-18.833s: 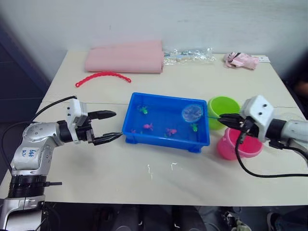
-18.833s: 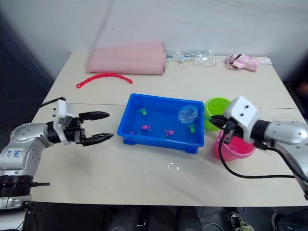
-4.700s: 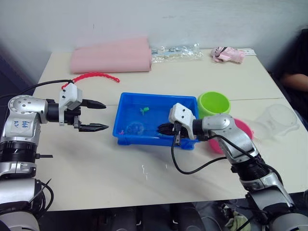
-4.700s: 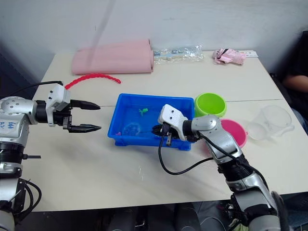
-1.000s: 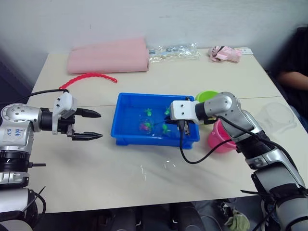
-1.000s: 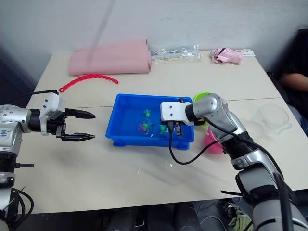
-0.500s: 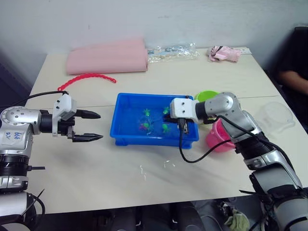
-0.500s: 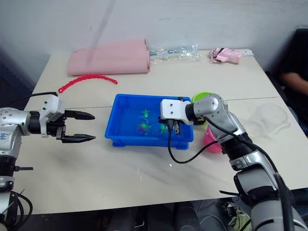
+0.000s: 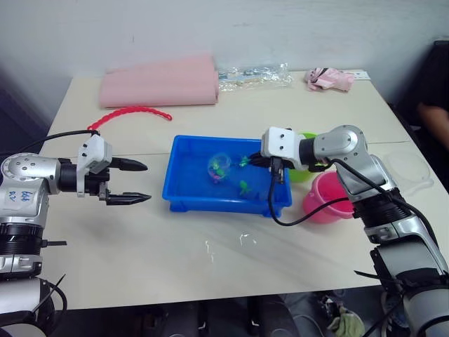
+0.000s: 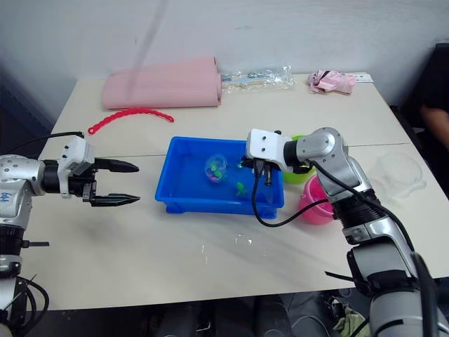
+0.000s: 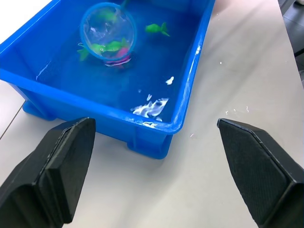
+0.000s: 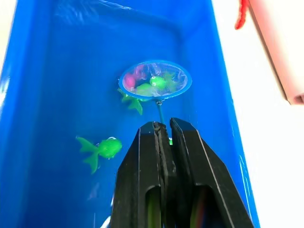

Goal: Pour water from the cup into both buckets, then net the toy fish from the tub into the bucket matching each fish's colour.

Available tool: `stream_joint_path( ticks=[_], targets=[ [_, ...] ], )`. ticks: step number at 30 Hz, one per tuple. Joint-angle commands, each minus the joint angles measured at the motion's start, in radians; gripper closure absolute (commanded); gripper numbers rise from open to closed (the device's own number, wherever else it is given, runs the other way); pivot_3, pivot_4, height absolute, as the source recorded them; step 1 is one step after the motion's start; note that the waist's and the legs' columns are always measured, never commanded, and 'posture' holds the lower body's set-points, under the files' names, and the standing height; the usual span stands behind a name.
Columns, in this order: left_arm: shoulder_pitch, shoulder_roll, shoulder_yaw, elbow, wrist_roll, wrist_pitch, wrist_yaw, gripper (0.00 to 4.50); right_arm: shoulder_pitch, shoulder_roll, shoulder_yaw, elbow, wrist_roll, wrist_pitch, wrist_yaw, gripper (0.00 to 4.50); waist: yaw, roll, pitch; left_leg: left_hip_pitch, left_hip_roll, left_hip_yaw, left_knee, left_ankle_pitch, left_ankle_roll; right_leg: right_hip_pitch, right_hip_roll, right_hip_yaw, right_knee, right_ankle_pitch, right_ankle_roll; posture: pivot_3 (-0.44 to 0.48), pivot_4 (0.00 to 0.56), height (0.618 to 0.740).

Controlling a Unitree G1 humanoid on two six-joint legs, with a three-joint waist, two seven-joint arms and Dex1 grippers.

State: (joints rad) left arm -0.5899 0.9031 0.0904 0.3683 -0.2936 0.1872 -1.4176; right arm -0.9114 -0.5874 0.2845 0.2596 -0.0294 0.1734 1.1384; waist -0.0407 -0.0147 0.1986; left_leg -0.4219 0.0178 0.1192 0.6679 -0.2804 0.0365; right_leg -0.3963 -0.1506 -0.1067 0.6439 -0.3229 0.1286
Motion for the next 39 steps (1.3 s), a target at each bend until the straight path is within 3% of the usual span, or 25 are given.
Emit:
stream_joint_path(
  ticks=[1, 20, 39],
  targets=[
    [-0.025, 0.004, 0.011, 0.004, -0.012, -0.014, 0.000, 0.04, -0.020, -0.011, -0.044, -0.020, 0.029, 0.021, 0.005, 4.50, 0.001, 0.000, 0.000, 0.000, 0.000, 0.000, 0.000, 0.000, 0.000, 0.000, 0.000, 0.000, 0.000, 0.000, 0.000, 0.000, 0.150, 0.740],
    [-0.065, -0.016, -0.008, 0.033, -0.004, -0.028, 0.002, 0.04, 0.032, -0.068, -0.073, 0.001, -0.004, 0.091, -0.064, 4.50, 0.010, 0.000, 0.000, 0.000, 0.000, 0.000, 0.000, 0.000, 0.000, 0.000, 0.000, 0.000, 0.000, 0.000, 0.000, 0.000, 0.150, 0.740],
    [-0.068, -0.013, -0.010, 0.035, -0.005, -0.030, 0.008, 0.04, 0.050, -0.028, -0.031, -0.029, -0.057, 0.126, -0.085, 4.50, 0.010, 0.000, 0.000, 0.000, 0.000, 0.000, 0.000, 0.000, 0.000, 0.000, 0.000, 0.000, 0.000, 0.000, 0.000, 0.000, 0.150, 0.740]
  ],
)
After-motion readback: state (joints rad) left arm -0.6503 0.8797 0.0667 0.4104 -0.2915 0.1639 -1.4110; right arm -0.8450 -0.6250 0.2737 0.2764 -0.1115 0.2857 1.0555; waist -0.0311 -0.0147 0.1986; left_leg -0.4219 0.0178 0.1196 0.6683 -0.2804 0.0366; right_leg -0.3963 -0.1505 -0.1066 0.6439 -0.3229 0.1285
